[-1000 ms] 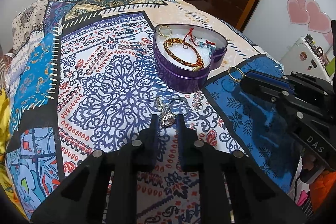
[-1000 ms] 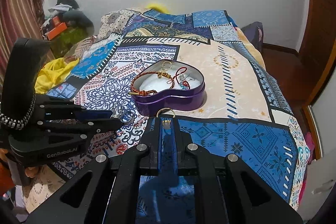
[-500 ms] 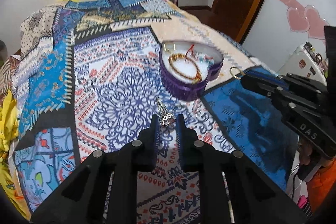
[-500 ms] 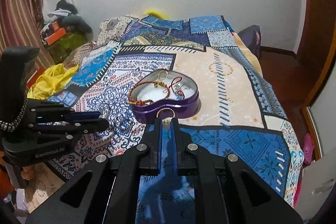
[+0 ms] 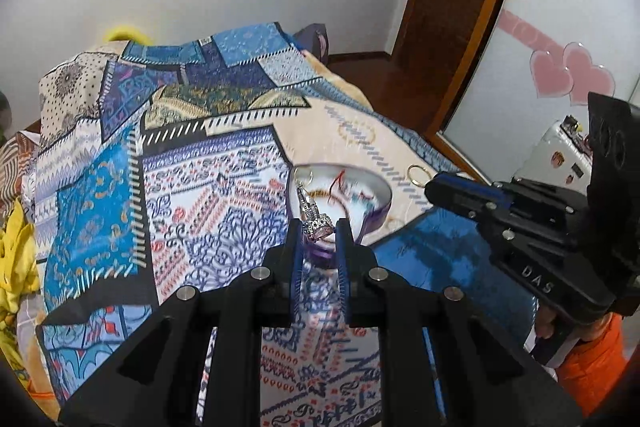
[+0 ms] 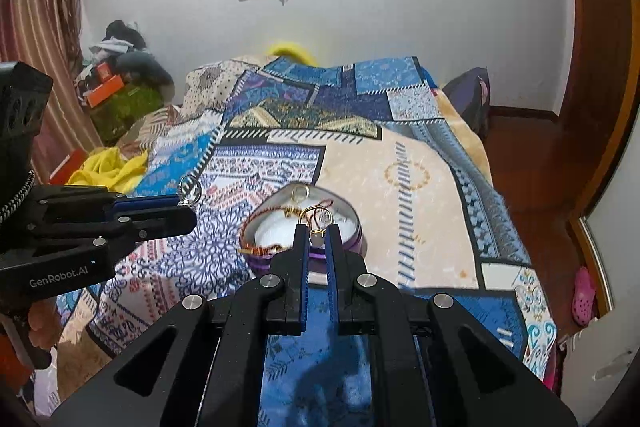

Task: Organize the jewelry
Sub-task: 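Carry the pendant and ring over the tin and release both inside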

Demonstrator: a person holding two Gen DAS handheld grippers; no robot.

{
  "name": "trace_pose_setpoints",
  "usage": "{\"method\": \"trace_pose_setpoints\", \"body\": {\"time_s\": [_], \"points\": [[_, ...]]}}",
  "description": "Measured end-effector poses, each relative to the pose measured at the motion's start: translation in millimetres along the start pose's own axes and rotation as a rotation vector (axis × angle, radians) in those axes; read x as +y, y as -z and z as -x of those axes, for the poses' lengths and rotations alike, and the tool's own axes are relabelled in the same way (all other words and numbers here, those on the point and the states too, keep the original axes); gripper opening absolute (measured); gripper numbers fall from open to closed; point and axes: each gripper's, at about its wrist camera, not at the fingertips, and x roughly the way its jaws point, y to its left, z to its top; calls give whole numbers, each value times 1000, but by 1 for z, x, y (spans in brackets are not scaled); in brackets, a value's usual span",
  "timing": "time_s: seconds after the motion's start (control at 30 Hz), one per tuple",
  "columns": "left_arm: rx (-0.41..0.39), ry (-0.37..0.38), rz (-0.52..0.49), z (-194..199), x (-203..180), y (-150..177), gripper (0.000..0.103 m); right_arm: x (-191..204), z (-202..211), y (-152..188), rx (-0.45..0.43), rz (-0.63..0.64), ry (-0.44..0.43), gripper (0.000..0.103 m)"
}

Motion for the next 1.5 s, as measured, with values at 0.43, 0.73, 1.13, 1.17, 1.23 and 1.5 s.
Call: {"method": "trace_pose_setpoints", "body": {"time_s": [0.43, 0.73, 1.13, 1.17, 1.23, 1.5], "points": [[-9, 22, 5, -18, 0, -15, 15, -4, -16, -11, -3, -8, -2, 7], [45, 31, 0, -45, 0, -15, 15, -11, -35, -7, 44, -17, -5, 7], [81, 42, 14, -66, 3, -13, 15, -21, -49, -5, 88, -16, -3, 7], [82, 42, 15, -67, 3, -12, 15, -22, -49, -5, 91, -19, -7, 7], [86, 44, 14, -68, 2, -11, 15, -22, -51, -5, 100, -20, -9, 7], [86, 41, -6, -68, -2, -11, 15, -21, -56, -7, 119, -13, -9, 7]]}}
